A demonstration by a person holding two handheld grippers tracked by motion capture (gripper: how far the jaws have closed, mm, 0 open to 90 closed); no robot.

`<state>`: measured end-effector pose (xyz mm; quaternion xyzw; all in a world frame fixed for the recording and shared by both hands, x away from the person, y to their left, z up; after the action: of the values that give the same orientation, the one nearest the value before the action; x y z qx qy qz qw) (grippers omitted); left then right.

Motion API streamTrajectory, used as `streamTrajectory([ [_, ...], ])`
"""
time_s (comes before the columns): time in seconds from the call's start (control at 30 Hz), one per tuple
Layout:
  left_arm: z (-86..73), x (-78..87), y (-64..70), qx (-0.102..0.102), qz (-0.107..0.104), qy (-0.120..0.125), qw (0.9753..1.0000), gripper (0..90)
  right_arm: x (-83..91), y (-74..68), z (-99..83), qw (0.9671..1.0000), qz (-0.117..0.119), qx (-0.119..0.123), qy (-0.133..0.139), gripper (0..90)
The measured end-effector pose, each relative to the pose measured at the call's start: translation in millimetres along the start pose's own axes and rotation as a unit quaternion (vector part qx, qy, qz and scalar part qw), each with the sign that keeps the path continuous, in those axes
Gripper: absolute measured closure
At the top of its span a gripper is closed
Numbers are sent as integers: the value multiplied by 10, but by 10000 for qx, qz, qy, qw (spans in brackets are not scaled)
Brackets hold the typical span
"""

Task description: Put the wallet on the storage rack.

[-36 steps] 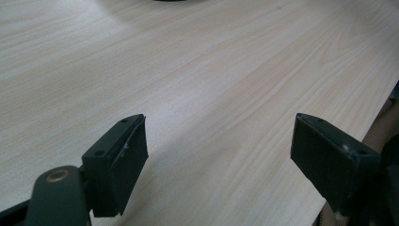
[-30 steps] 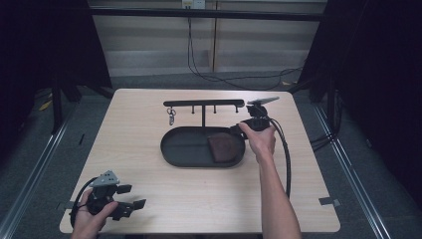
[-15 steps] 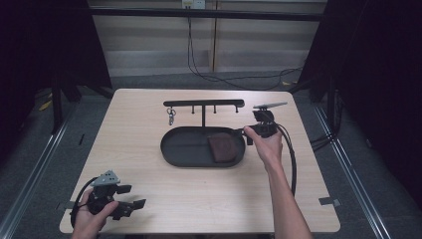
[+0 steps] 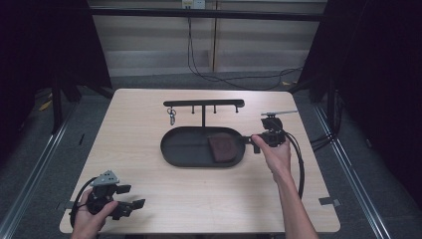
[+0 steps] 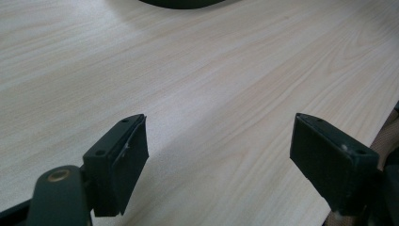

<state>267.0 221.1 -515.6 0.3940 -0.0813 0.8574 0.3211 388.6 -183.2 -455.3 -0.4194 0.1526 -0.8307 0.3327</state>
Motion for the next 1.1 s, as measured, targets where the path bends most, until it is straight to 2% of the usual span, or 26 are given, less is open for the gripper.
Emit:
streamTrajectory([
  [0.07, 1, -2, 2, 26, 2, -1, 10000, 196, 38, -19, -32, 9999, 97, -2, 85, 214],
  [0.27, 4, -2, -8, 38, 3, 9, 10000, 199, 105, -4, -183, 9999, 104, 35, 84, 182],
  [0.37, -2, -2, -13, 34, 1, -12, 10000, 199, 155, 27, -244, 10000, 23, 32, 65, 172],
  [0.5, 4, 7, -25, 57, 4, 17, 10000, 199, 245, 20, -338, 9998, 2, 25, 199, 174],
  [0.87, 0, -11, -38, 182, 23, -29, 9998, 198, 359, 15, -785, 9995, -76, 138, 280, 190],
  [1.1, -1, -9, -31, 141, 27, -15, 9999, 195, 424, 4, -1078, 9993, -143, 214, 272, 178],
])
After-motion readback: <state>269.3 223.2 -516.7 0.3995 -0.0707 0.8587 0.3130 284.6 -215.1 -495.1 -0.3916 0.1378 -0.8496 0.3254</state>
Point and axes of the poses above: each handheld gripper's, and its own axes: x roughly backward along the jaws, z roughly out of its top, y roughly to its right, the point moved 7 cm from there along -x, roughly forward along the jaws, and after that the axes turned 11 degrees about z, right-handed, at the moved point
